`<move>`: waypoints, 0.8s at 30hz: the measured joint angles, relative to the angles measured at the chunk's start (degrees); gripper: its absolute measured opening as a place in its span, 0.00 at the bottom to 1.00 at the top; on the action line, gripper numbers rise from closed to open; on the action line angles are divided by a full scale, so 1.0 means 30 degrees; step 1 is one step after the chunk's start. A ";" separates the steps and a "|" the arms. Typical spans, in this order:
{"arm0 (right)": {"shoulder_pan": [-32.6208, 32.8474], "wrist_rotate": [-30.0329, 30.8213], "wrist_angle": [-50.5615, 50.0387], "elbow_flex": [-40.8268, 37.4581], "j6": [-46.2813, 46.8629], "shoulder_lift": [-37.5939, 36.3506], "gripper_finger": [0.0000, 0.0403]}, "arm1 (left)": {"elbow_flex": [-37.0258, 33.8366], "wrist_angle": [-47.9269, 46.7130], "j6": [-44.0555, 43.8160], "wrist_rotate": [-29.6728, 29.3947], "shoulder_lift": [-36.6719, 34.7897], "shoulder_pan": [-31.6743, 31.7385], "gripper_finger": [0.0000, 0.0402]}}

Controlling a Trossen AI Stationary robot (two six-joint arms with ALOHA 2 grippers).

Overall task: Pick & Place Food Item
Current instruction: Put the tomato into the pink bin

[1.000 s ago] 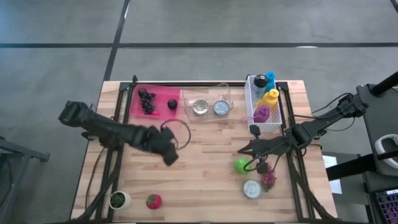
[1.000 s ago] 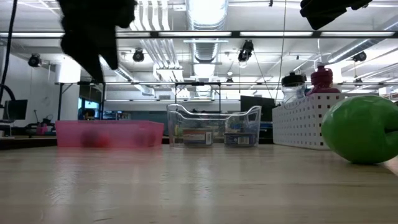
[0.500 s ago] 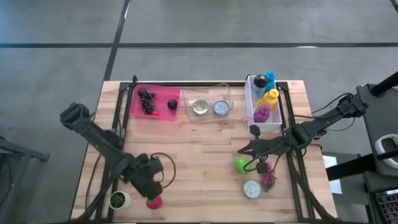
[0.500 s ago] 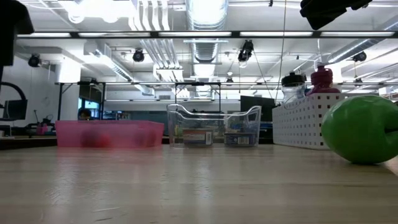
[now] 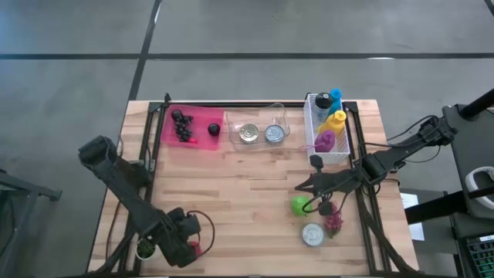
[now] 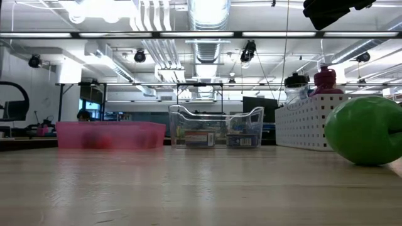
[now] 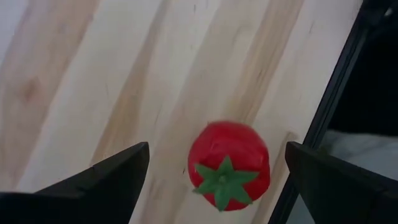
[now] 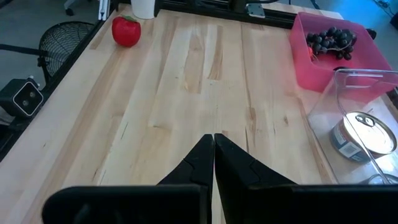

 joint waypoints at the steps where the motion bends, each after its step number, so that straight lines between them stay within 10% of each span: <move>1: 0.0000 -0.0004 0.0004 0.0000 0.0007 -0.0001 0.02 | 0.0000 0.0005 -0.0100 0.0142 0.0141 -0.0095 0.95; 24: 0.0002 -0.0007 0.0004 0.0000 0.0005 -0.0003 0.02 | -0.1755 0.2520 0.0575 0.1121 0.0470 -0.0664 0.95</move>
